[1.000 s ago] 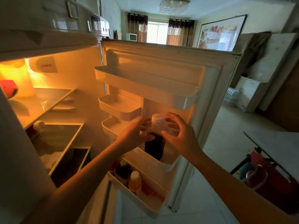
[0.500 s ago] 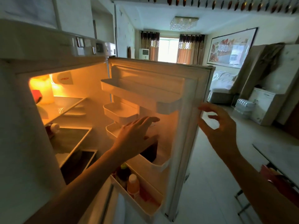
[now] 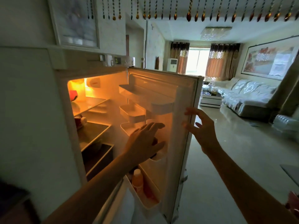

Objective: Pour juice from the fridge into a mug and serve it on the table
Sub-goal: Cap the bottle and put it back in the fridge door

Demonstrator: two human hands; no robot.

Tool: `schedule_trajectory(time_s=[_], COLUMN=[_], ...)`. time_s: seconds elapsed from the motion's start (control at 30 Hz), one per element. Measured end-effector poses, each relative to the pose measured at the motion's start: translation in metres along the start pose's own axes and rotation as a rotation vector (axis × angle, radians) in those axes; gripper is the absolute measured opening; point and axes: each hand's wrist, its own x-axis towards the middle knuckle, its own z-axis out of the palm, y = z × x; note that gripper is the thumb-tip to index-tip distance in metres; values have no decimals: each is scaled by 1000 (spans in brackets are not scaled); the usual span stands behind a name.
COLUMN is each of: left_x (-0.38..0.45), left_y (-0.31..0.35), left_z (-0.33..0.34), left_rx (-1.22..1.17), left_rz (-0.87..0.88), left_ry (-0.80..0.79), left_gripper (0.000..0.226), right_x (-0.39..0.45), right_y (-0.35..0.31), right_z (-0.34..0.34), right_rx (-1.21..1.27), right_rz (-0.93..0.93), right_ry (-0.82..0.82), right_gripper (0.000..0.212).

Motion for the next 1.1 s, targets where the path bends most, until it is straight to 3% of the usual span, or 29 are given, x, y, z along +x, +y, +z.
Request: schedule_trajectory(time_s=[0.27,0.4,0.5,0.6,0.87,1.1], left_x=[-10,-4,-5,-16,-45,-48], left_y=[5,4,-8,-27,-93,-144], left_z=[-26,-39,-48,-61,-106,-137], left_rx=[142,227,259,349,800,1205], left_rz=[6,94,92,63,-79,14], left_ry=[143,220,223,294,398,409], left_gripper=[73,69,71,65,62,52], right_x=[-18,-20,-18,-17,-19,-14], right_y=[-19,-30,-33,-36,-57,-65], right_z=[33,70,102,133,222,274], right_rx=[-10,17,-10,-28,-73,-67], right_rz=[-202,-306,-284,-272,-322,-275], right_ry=[8,61,-26,-148,-212,-231], right_gripper=[37,60,81,83,75,85])
